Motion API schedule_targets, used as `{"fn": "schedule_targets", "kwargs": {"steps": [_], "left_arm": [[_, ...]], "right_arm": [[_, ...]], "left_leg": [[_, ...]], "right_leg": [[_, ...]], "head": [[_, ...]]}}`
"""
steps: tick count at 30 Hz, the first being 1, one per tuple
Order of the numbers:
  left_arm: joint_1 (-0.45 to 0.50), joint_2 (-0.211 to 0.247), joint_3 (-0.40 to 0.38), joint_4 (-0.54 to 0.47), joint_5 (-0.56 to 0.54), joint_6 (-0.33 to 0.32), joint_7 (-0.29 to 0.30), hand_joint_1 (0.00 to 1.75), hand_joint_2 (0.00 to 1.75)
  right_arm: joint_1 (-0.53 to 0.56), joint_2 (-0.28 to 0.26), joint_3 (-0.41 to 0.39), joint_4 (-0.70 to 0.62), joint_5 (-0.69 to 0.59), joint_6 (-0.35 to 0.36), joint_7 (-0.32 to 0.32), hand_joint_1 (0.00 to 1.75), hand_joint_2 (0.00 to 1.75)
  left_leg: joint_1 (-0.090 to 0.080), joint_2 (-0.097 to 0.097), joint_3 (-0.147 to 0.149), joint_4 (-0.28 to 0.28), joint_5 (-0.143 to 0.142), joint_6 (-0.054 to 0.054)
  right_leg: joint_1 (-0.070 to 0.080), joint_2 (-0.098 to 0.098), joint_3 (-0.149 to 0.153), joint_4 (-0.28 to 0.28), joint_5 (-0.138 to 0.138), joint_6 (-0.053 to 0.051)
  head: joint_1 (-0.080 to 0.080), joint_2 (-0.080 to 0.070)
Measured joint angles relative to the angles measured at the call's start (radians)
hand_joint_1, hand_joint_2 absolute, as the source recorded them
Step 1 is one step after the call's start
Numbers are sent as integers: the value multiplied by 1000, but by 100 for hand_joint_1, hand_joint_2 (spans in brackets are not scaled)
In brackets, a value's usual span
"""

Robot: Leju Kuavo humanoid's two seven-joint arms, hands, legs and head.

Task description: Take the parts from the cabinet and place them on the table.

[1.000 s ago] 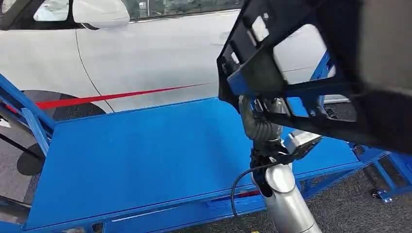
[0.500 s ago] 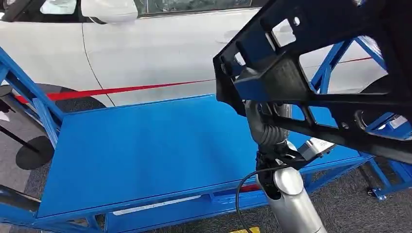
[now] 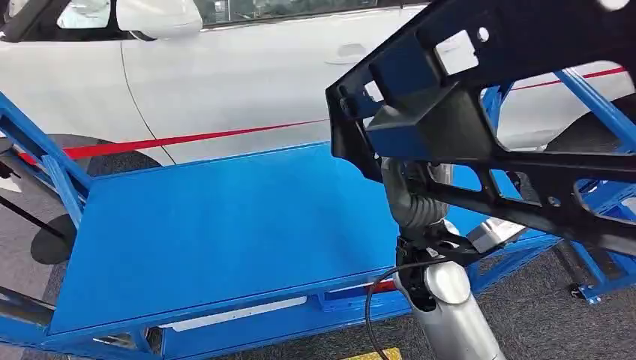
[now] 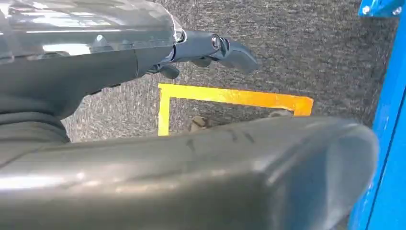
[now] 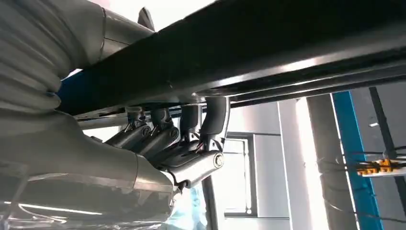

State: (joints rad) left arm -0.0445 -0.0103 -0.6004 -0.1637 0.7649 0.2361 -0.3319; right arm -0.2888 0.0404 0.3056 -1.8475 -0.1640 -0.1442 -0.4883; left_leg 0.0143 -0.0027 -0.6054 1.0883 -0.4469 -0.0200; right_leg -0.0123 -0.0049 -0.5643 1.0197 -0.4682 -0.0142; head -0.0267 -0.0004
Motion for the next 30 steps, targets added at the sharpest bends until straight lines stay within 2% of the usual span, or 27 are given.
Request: {"fn": "schedule_targets", "kwargs": {"steps": [1,2,5,6,7,8,9,10,11,12,13,14,15,16,17,18,20,21,22,23,25,26,27,28,29,30], "left_arm": [[0,0,0,0,0,0,-1,0,0],[0,0,1,0,0,0,-1,0,0],[1,0,8,0,1,0,-1,0,0],[0,-2,9,0,1,0,-1,0,0],[1,-3,10,0,1,0,-1,0,0],[0,-3,11,0,1,0,-1,0,0],[-1,-3,13,0,1,0,-1,0,0],[-1,-3,14,0,1,0,-1,0,0],[1,-3,14,0,1,0,-1,0,0],[2,-3,14,0,1,0,-1,0,0],[3,-4,14,0,1,0,-1,0,0],[2,-5,15,0,1,0,1,0,0],[1,-6,14,0,0,1,8,0,0],[0,-7,14,0,0,6,13,0,0],[0,-7,14,0,0,13,20,0,0],[0,-7,14,0,-2,20,26,0,0],[1,-7,14,0,-6,24,38,0,0],[1,-6,14,0,-9,27,43,0,0],[1,-5,14,0,-10,31,49,0,0],[1,-6,14,0,-12,32,54,0,0],[0,-5,13,0,-14,32,61,0,0],[0,-5,13,0,-14,32,64,0,0],[0,-5,13,0,-15,32,67,0,0],[-2,-4,13,0,-19,32,71,0,0],[-3,-2,12,0,-21,31,72,0,0],[-2,1,11,0,-22,28,72,0,0]], "right_arm": [[0,0,0,0,0,0,0,175,175],[-1,0,0,0,0,0,-1,175,175],[-1,0,2,0,0,0,-1,175,175],[-2,0,2,0,0,0,-1,175,175],[-2,-1,2,0,0,0,-1,175,175],[-3,-2,3,0,0,0,-1,175,175],[-3,-3,3,0,0,0,-1,175,175],[0,-5,3,0,0,0,-1,175,175],[2,-6,3,0,0,0,-1,175,175],[4,-6,4,0,0,0,-1,175,175],[4,-7,4,0,0,0,-1,175,175],[3,-8,4,0,0,-2,-1,175,175],[3,-8,5,0,0,-5,-1,175,175],[2,-8,6,0,2,-10,-1,175,175],[2,-8,6,0,3,-14,-1,175,175],[3,-8,7,0,9,-20,-5,175,175],[13,-10,7,-5,24,-24,-29,175,175],[20,-12,6,-12,23,-20,-40,175,175],[26,-15,6,-20,20,-8,-50,175,175],[33,-15,7,-29,19,3,-62,175,175],[58,-19,7,-45,22,23,-84,175,175],[71,-23,7,-51,25,32,-93,175,175],[86,-24,7,-55,32,41,-102,175,175],[107,-26,7,-67,51,50,-116,175,175],[127,-28,7,-80,65,53,-126,175,175],[154,-29,7,-102,82,56,-140,175,175]], "left_leg": [[-1,0,26,-56,-5,6],[-6,-1,28,-66,-3,12],[-10,-3,21,-66,2,28],[-2,-2,25,-76,8,36],[-1,-2,27,-80,11,41],[-1,-1,26,-81,12,48],[-2,-1,24,-81,12,50],[-3,-1,23,-80,12,50],[-3,-1,21,-80,12,50],[-3,-1,22,-79,12,50],[-2,-1,22,-77,12,50],[-2,-3,23,-74,11,48],[-2,-4,24,-72,9,45],[-2,-4,24,-69,6,41],[-10,-5,19,-63,7,34],[-9,-5,18,-64,10,29],[-7,-5,17,-69,17,19],[-8,-5,15,-69,17,13],[-4,-3,8,-52,-8,9],[-4,-3,-8,-8,-50,6],[-2,-2,-65,150,-140,-1],[-2,-2,-88,218,-170,-2],[-2,-2,-91,248,-177,-2],[-2,-2,-65,218,-159,1],[-2,-3,-26,157,-132,5],[-3,-7,40,50,-93,13]], "right_leg": [[1,0,-2,2,-3,5],[6,1,-8,8,-3,10],[4,0,-10,0,3,26],[6,2,-11,4,-2,33],[0,4,-17,23,-18,38],[0,4,-46,84,-60,40],[-1,4,-75,147,-93,41],[-2,4,-120,239,-131,43],[-2,4,-152,302,-148,45],[-3,4,-160,315,-137,45],[-4,3,-145,280,-105,45],[-5,3,-111,211,-62,43],[-5,3,-62,112,-14,40],[-6,3,-22,26,9,36],[2,3,-16,13,2,34],[0,6,-21,13,6,30],[6,7,-26,15,10,23],[-1,6,-27,7,17,11],[-3,1,-28,2,23,1],[-3,1,-33,1,27,-5],[0,-2,-44,2,35,-11],[2,-3,-51,3,39,-12],[4,-3,-58,4,44,-12],[6,3,-65,5,50,-11],[7,9,-69,5,53,-7],[9,14,-73,5,59,-6]], "head": [[0,0],[0,0],[0,0],[0,0],[0,0],[0,0],[0,0],[0,0],[0,0],[0,0],[0,0],[0,0],[0,0],[0,0],[0,0],[0,0],[0,0],[0,0],[0,0],[0,0],[0,0],[0,0],[0,0],[0,0],[0,0],[0,0]]}}
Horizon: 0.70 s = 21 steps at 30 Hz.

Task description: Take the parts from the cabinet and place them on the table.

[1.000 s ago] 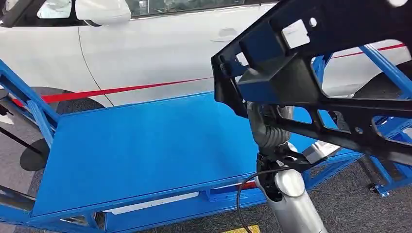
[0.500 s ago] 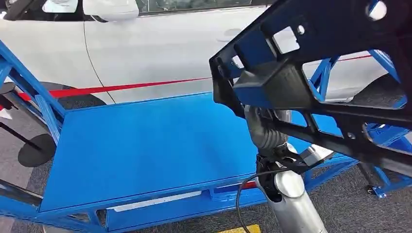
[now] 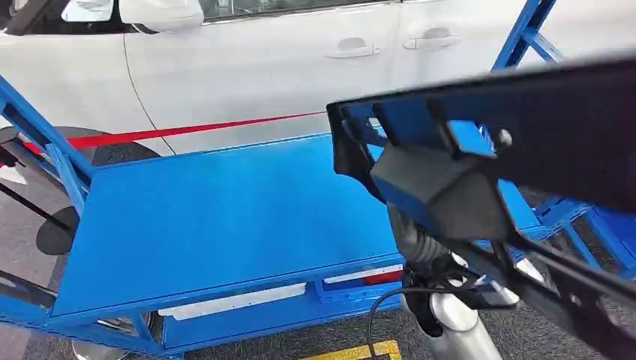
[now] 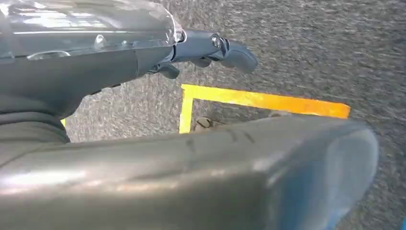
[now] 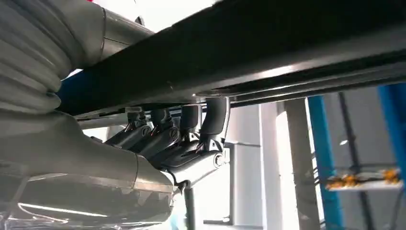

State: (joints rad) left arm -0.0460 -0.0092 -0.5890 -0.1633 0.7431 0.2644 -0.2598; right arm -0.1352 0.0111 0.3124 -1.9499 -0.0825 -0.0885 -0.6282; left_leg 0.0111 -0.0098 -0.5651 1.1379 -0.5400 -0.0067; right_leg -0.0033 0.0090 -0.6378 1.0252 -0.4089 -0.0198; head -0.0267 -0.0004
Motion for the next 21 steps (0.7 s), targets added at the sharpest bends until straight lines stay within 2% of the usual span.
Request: {"fn": "schedule_targets", "kwargs": {"steps": [1,2,3,5,6,7,8,9,10,11,12,13,14,15,16,17,18,19,21], "left_arm": [[0,4,-1,0,-1,-3,0,0,0],[-1,12,-2,0,0,-5,1,0,0],[-1,13,-3,0,2,-6,0,0,0],[-3,19,-4,0,10,-6,2,0,0],[-3,20,-4,0,13,-6,3,0,0],[-5,20,-4,0,20,-3,7,0,0],[-7,21,-4,0,22,0,10,0,0],[-7,23,-4,0,23,5,11,0,0],[-7,24,-4,0,27,6,11,0,0],[-7,26,-4,0,31,8,11,0,0],[-7,27,-4,0,35,8,11,0,0],[-7,27,-4,0,40,9,11,0,0],[-7,27,-4,0,44,11,11,0,0],[-7,27,-4,0,46,11,11,0,0],[-9,27,-4,0,52,11,11,0,0],[-11,31,-3,0,55,14,13,0,0],[-11,32,-3,0,60,18,15,0,0],[-12,32,-3,0,64,24,18,0,0],[-15,32,-3,0,66,26,19,0,0]], "right_arm": [[24,-1,0,-19,6,3,-12,175,175],[48,-2,-1,-39,7,11,-26,175,175],[74,-4,-6,-54,2,22,-39,175,175],[130,-5,-22,-76,-19,52,-58,175,175],[149,-5,-32,-84,-34,76,-61,175,175],[168,-5,-47,-90,-49,104,-65,175,175],[183,-5,-63,-96,-58,127,-65,175,175],[196,-5,-81,-98,-64,145,-65,175,175],[208,-5,-94,-98,-67,158,-65,175,175],[220,-5,-107,-99,-72,170,-64,175,175],[231,-5,-121,-100,-79,183,-65,175,175],[241,-3,-137,-100,-82,195,-64,175,175],[249,-2,-150,-100,-82,206,-65,175,175],[255,0,-162,-100,-82,217,-65,175,175],[261,3,-172,-100,-79,226,-65,175,175],[265,8,-183,-100,-75,234,-65,175,175],[271,13,-190,-99,-72,240,-64,175,175],[278,18,-199,-99,-72,245,-65,175,175],[285,24,-212,-97,-70,249,-64,175,175]], "left_leg": [[-3,-26,67,-104,26,13],[-7,-46,79,-136,12,15],[-10,-35,73,-140,24,18],[-15,-25,71,-136,31,23],[-13,-16,69,-144,43,29],[-2,3,63,-153,60,34],[-2,10,55,-155,70,44],[-2,22,41,-155,79,49],[-2,29,30,-154,87,49],[-3,40,18,-153,94,48],[-3,49,5,-150,102,47],[-3,61,-8,-146,108,45],[-3,71,-19,-142,113,42],[-2,79,-28,-137,116,38],[-1,86,-37,-129,119,33],[-6,93,-41,-118,120,29],[-7,98,-40,-116,123,22],[-8,109,-37,-115,126,16],[-7,125,-39,-119,138,1]], "right_leg": [[1,6,-4,0,7,2],[5,8,-9,0,13,8],[2,13,-10,-1,17,14],[-3,21,-10,-6,31,27],[1,29,-12,-11,42,34],[-4,29,-19,-3,32,35],[-1,16,-36,26,-18,38],[-6,6,-60,94,-86,45],[-10,2,-83,170,-138,51],[-13,1,-102,244,-173,57],[-16,0,-108,296,-181,62],[-20,-2,-89,296,-162,67],[-23,-7,-48,251,-130,71],[-25,-17,6,181,-102,73],[-27,-39,79,84,-85,74],[-25,-90,139,-3,-116,73],[-13,-85,138,0,-109,54],[-13,-73,131,-6,-107,43],[-12,-54,119,-6,-98,27]], "head": [[0,0],[0,0],[0,0],[0,0],[0,0],[0,0],[2,0],[2,0],[2,0],[2,0],[2,0],[2,0],[2,0],[2,0],[2,0],[2,0],[-1,0],[1,0],[0,0]]}}
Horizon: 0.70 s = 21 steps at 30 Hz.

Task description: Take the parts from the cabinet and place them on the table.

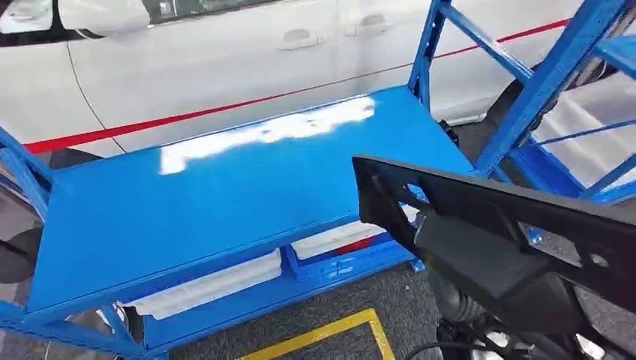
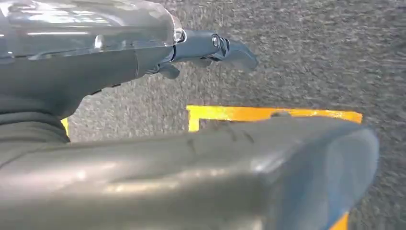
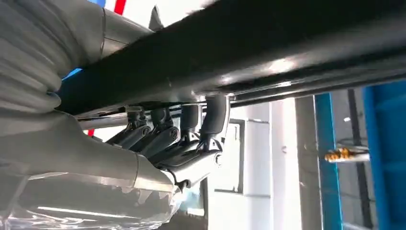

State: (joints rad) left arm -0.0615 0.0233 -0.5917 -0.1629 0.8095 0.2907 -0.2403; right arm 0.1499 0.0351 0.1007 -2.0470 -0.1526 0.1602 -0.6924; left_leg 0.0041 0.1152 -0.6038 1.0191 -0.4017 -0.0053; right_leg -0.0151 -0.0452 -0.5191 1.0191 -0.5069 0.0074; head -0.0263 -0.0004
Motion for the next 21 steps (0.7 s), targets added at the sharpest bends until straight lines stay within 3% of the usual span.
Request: {"fn": "schedule_targets", "kwargs": {"steps": [1,2,3,4,5,6,7,8,9,10,11,12,13,15,16,17,18,19,20,21], "left_arm": [[2,0,0,0,5,3,1,0,0],[4,2,1,0,8,5,1,0,0],[6,2,2,0,10,8,1,0,0],[8,2,4,0,15,12,2,0,0],[8,2,5,1,19,15,2,0,0],[9,3,6,1,22,16,2,0,0],[9,3,6,1,26,16,-1,0,0],[9,3,6,1,29,16,-4,0,0],[9,3,6,1,29,15,-8,0,0],[9,4,6,1,32,15,-11,0,0],[8,10,7,1,34,15,-14,0,0],[12,12,7,1,38,15,-16,0,0],[11,12,7,1,40,15,-20,0,0],[6,13,7,1,41,16,-21,0,0],[5,11,7,1,43,16,-21,0,0],[5,10,7,1,49,18,-21,0,0],[8,10,8,1,51,19,-21,0,0],[12,10,8,1,54,19,-21,0,0],[17,10,8,1,59,17,-22,0,0],[19,10,8,1,61,16,-23,0,0]], "right_arm": [[4,3,-3,1,0,0,0,175,175],[6,7,-7,2,-1,1,-1,175,175],[7,11,-9,4,-2,2,0,175,175],[11,16,-11,7,-3,2,0,175,175],[16,19,-14,9,-2,2,0,175,175],[24,22,-19,12,3,1,0,175,175],[32,25,-26,14,13,0,0,175,175],[43,29,-33,14,29,-2,0,175,175],[53,33,-40,14,42,-3,0,175,175],[64,39,-50,13,53,-3,0,175,175],[76,45,-61,10,62,-3,0,175,175],[88,53,-77,7,73,0,0,175,175],[102,61,-90,6,81,2,0,175,175],[124,78,-124,3,82,9,-1,175,175],[134,82,-137,-1,84,11,0,175,175],[147,86,-152,-2,85,15,-1,175,175],[154,96,-174,-3,87,20,-2,175,175],[162,105,-193,-3,89,29,0,175,175],[174,118,-217,-3,89,48,0,175,175],[184,131,-243,-3,91,63,0,175,175]], "left_leg": [[5,-12,-6,6,-7,-10],[8,-56,-18,29,-48,-19],[8,-91,-36,86,-116,-20],[7,-105,-56,165,-177,-21],[7,-108,-73,233,-215,-20],[7,-109,-82,299,-238,-17],[6,-109,-70,310,-228,-13],[6,-110,-33,274,-195,-7],[5,-116,22,199,-157,0],[2,-132,85,108,-130,10],[-1,-179,145,17,-137,25],[-1,-195,179,-46,-158,27],[-6,-191,169,-36,-146,22],[-13,-173,168,-44,-141,30],[-1,-160,167,-56,-125,38],[-1,-141,161,-61,-114,41],[-1,-129,153,-63,-106,52],[-1,-114,144,-63,-98,51],[-1,-97,134,-62,-92,50],[-1,-82,124,-61,-86,48]], "right_leg": [[-5,7,-9,-6,15,-12],[-5,15,-23,-6,26,-19],[-4,26,-38,-5,38,-26],[-1,36,-55,-5,51,-30],[2,47,-69,-4,61,-32],[5,62,-88,-3,75,-32],[7,74,-103,-1,86,-31],[9,87,-118,0,97,-31],[12,101,-130,1,107,-29],[14,114,-140,2,117,-27],[8,119,-145,4,126,-25],[13,130,-151,4,137,-18],[9,137,-147,-2,146,-10],[4,158,-150,-10,160,4],[9,165,-154,-13,168,13],[4,125,-163,6,139,8],[4,86,-178,48,75,13],[-2,65,-198,115,10,22],[-7,55,-220,195,-37,31],[-11,53,-238,264,-55,41]], "head": [[0,0],[0,0],[0,0],[0,0],[0,0],[0,0],[0,0],[0,0],[0,0],[0,0],[0,0],[0,0],[0,0],[0,0],[0,0],[0,0],[0,0],[1,0],[0,0],[0,0]]}}
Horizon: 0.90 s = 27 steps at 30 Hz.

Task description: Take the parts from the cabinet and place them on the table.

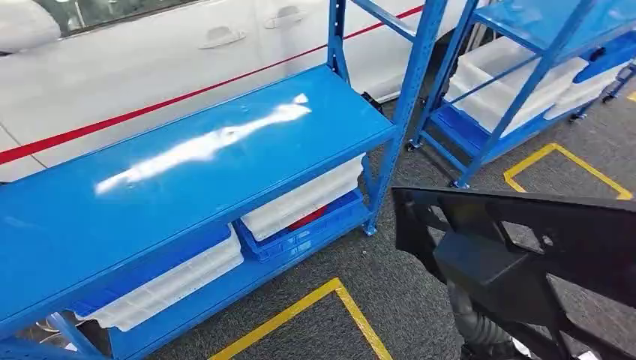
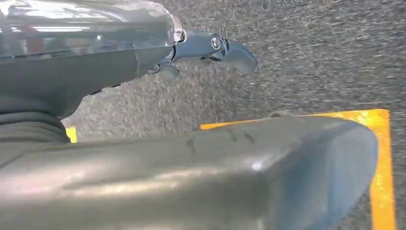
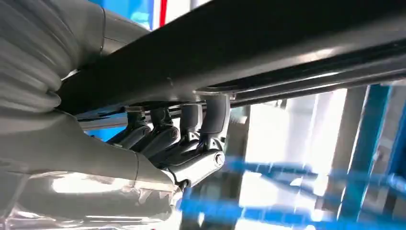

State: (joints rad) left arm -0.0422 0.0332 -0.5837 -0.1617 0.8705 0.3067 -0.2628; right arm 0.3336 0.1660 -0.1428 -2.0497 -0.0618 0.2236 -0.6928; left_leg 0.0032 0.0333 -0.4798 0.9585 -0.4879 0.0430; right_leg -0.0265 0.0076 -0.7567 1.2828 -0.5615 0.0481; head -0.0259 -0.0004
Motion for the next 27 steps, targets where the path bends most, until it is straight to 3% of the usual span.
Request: {"fn": "schedule_targets", "kwargs": {"steps": [1,2,3,4,5,6,7,8,10,11,12,13,14,15,16,17,19,20,21,22,25,26,27], "left_arm": [[1,0,0,0,1,-2,-1,0,0],[1,0,0,0,3,-5,-2,0,0],[1,0,0,0,6,-6,-4,0,0],[0,0,0,0,7,-8,-5,0,0],[-2,0,0,0,7,-8,-6,0,0],[1,4,1,0,8,-8,-8,0,0],[0,4,1,0,9,-8,-7,0,0],[-3,4,1,0,10,-8,-10,0,0],[-9,3,3,0,18,-13,-18,0,0],[-9,3,4,0,18,-15,-20,0,0],[-6,3,5,0,20,-19,-24,0,0],[-4,3,6,0,21,-20,-27,0,0],[-2,3,6,0,22,-21,-31,0,0],[0,3,6,1,24,-21,-32,0,0],[1,3,7,1,25,-22,-34,0,0],[2,2,7,1,27,-23,-34,0,0],[3,2,7,1,27,-25,-37,0,0],[2,2,7,1,28,-28,-39,0,0],[5,8,8,5,31,-29,-39,0,0],[4,5,8,5,31,-32,-40,0,0],[-2,5,8,5,38,-36,-43,0,0],[-3,1,9,5,39,-38,-46,0,0],[-2,1,10,5,39,-39,-51,0,0]], "right_arm": [[9,11,-27,0,5,16,0,175,175],[17,24,-56,0,9,31,0,175,175],[24,36,-82,0,11,40,0,175,175],[28,44,-101,0,11,46,0,175,175],[30,50,-115,0,11,48,0,175,175],[27,56,-125,1,12,50,1,175,175],[35,65,-134,1,12,52,0,175,175],[37,70,-146,1,12,58,-1,175,175],[38,88,-172,2,22,72,0,175,175],[39,98,-183,2,26,80,0,175,175],[38,104,-194,3,25,86,0,175,175],[37,111,-203,6,25,93,0,175,175],[38,118,-213,10,25,101,0,175,175],[38,123,-220,13,25,104,0,175,175],[39,127,-228,16,25,105,0,175,175],[39,131,-236,20,25,106,0,175,175],[38,140,-251,27,26,111,0,175,175],[38,145,-257,29,27,114,0,175,175],[37,151,-261,32,28,116,0,175,175],[35,154,-263,35,29,117,0,175,175],[38,166,-275,47,29,122,0,175,175],[38,167,-281,49,29,124,0,175,175],[36,167,-284,53,26,126,0,175,175]], "left_leg": [[0,14,-9,1,5,-4],[2,30,-17,3,9,-8],[3,44,-23,7,11,-12],[6,55,-26,11,10,-16],[4,65,-19,21,8,-24],[2,74,-33,29,3,-34],[0,83,-26,30,3,-40],[-2,92,-21,38,1,-46],[1,115,-22,36,3,-61],[9,82,-30,52,-13,-69],[11,26,-48,95,-55,-71],[12,-6,-79,167,-102,-72],[12,-22,-118,259,-147,-72],[12,-26,-153,338,-175,-72],[11,-26,-168,373,-174,-69],[10,-27,-159,356,-146,-64],[8,-39,-85,200,-50,-51],[7,-66,-42,109,-11,-41],[6,-114,-18,61,-22,-33],[6,-114,-13,47,-13,-41],[0,-83,-16,37,-9,-34],[13,-64,-11,21,2,-26],[10,-53,-11,15,5,-17]], "right_leg": [[-5,-2,-2,38,11,7],[-10,-5,19,27,38,14],[-14,-13,72,-36,70,19],[-17,-30,143,-130,87,22],[-18,-73,215,-229,88,25],[-9,-91,240,-263,70,7],[-4,-82,221,-246,84,-11],[-6,-77,225,-266,66,-21],[-5,-52,212,-261,72,-40],[-7,-42,211,-265,80,-50],[-6,-32,204,-265,85,-58],[-4,-22,198,-264,89,-64],[1,-10,192,-264,92,-69],[5,5,186,-263,95,-72],[9,18,182,-261,97,-72],[12,33,181,-260,99,-72],[17,60,183,-258,100,-71],[18,71,184,-258,101,-70],[16,79,179,-257,104,-65],[15,95,173,-256,109,-57],[11,126,164,-263,124,-34],[13,101,162,-250,117,-34],[19,40,145,-219,88,-30]], "head": [[0,0],[0,0],[0,0],[0,0],[0,0],[0,0],[-4,0],[-4,0],[-4,0],[-4,0],[-4,0],[-4,0],[-4,0],[-4,0],[-4,0],[-4,0],[-4,0],[-4,0],[-4,0],[-4,0],[-4,0],[-4,0],[-3,0]]}}
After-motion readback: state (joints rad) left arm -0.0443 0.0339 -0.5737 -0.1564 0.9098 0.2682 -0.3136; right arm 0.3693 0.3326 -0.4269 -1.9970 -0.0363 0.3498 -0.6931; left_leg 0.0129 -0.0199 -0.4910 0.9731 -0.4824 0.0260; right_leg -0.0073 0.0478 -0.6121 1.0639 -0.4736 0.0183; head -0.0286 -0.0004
